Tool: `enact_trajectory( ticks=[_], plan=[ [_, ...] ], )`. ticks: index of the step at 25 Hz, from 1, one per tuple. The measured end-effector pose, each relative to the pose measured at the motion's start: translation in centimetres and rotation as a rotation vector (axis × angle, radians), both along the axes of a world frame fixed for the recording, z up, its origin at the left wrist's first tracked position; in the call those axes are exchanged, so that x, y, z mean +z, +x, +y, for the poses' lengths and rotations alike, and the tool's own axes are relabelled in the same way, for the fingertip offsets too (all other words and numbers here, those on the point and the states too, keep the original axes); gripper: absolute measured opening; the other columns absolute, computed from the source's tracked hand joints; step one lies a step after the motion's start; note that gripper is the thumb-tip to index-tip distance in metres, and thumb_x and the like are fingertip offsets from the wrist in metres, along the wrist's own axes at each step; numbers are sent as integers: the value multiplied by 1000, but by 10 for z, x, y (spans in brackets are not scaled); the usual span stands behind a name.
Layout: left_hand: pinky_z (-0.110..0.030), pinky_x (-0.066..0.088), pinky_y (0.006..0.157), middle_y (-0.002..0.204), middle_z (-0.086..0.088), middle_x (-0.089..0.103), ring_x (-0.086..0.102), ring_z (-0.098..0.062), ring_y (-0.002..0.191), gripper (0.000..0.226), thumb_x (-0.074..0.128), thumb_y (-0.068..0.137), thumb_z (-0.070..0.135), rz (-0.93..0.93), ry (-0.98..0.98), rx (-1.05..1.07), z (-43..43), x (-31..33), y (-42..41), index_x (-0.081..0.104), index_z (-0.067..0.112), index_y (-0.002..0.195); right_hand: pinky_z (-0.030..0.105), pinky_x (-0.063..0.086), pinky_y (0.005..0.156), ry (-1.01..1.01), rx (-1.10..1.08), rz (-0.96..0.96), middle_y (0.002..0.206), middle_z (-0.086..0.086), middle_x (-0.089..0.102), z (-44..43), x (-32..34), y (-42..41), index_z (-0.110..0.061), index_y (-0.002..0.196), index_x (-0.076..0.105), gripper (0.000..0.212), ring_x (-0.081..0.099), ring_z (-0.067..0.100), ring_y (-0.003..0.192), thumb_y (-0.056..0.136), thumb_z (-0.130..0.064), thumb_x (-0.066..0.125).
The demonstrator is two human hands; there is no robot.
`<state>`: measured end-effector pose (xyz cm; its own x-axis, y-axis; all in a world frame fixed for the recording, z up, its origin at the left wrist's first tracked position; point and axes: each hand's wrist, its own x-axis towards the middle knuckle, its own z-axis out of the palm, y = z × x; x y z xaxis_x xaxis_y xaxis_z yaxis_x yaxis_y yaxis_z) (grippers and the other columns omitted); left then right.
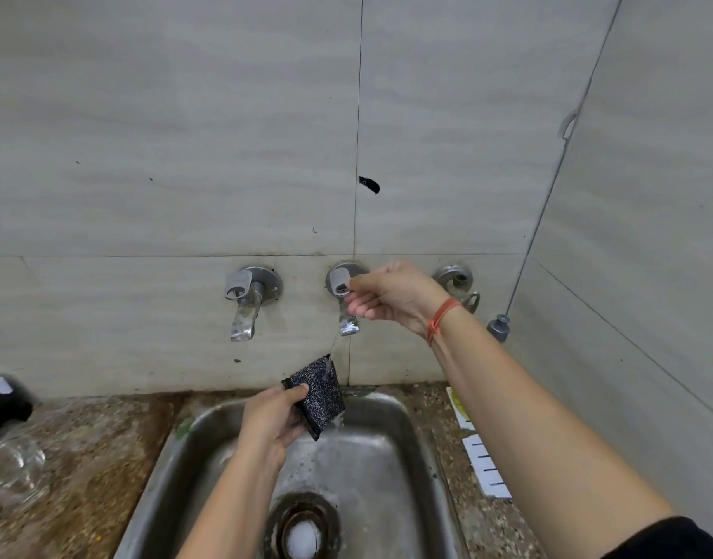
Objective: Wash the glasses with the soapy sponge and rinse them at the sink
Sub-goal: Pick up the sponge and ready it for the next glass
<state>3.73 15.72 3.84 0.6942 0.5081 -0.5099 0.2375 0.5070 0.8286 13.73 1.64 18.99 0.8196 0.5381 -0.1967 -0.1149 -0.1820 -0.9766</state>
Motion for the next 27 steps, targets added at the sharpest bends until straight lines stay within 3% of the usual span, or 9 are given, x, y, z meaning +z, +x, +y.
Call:
enact_trajectory(
  ticks=[5, 10, 14, 17, 20, 22, 24, 27],
  plan=[
    [-25, 54, 43, 81, -15, 66, 63, -24, 69, 6, 58, 89, -3, -7, 22, 46, -15, 10, -5, 60, 2, 91, 14, 43, 36, 53, -136, -60, 38, 5, 54, 6, 2, -14, 7, 68, 59, 23, 49, 8, 29, 90, 4, 55],
    [-29, 56, 52, 82, -12, 66, 63, -21, 71, 8, 61, 88, -3, 19, 68, 48, -31, 16, -11, 60, 5, 85, 20, 50, 44, 263, -301, -100, 59, 13, 61, 3, -36, -26, 0, 70, 64, 28, 56, 12, 42, 94, -11, 56],
    [-35, 51, 66, 84, -11, 63, 60, -22, 75, 7, 58, 91, 0, 27, -105, 82, -31, 10, -9, 57, 6, 87, 20, 51, 66, 473, -965, -9, 89, 8, 68, -42, -111, -36, -9, 95, 65, 7, 64, 16, 77, 90, -7, 61],
    [-34, 48, 72, 83, -9, 60, 57, -21, 76, 10, 55, 93, 5, 11, -300, 139, -38, 1, -6, 54, 9, 84, 26, 46, 80, 331, -1304, 40, 104, 5, 62, -76, -159, -29, -12, 110, 59, 31, 60, 17, 93, 82, -10, 70],
    [-33, 52, 70, 69, -7, 67, 58, -21, 76, 9, 56, 92, 6, 25, -365, 157, -46, -9, -5, 55, 10, 84, 29, 42, 77, 66, -1225, 11, 103, 8, 56, -87, -183, -4, -8, 95, 55, 35, 54, 24, 90, 70, -12, 80],
    [-35, 50, 77, 74, -8, 65, 57, -21, 77, 9, 56, 92, 8, 40, -397, 194, -46, -13, -7, 54, 10, 84, 31, 43, 80, -45, -1170, 5, 112, 9, 55, -91, -195, 16, -4, 107, 56, 51, 55, 26, 93, 65, -15, 83],
    [-36, 48, 81, 84, -8, 60, 56, -21, 77, 10, 56, 93, 9, 59, -393, 229, -42, -16, -9, 54, 10, 83, 34, 48, 84, -53, -1164, 44, 114, 7, 59, -94, -208, 34, -8, 115, 57, 60, 59, 28, 97, 62, -18, 84],
    [-34, 44, 90, 86, -8, 58, 56, -21, 77, 11, 55, 94, 10, 67, -386, 246, -38, -15, -10, 55, 10, 83, 36, 51, 81, 5, -1166, 124, 105, 4, 65, -97, -220, 54, -12, 109, 61, 53, 62, 27, 90, 61, -17, 85]
  ],
)
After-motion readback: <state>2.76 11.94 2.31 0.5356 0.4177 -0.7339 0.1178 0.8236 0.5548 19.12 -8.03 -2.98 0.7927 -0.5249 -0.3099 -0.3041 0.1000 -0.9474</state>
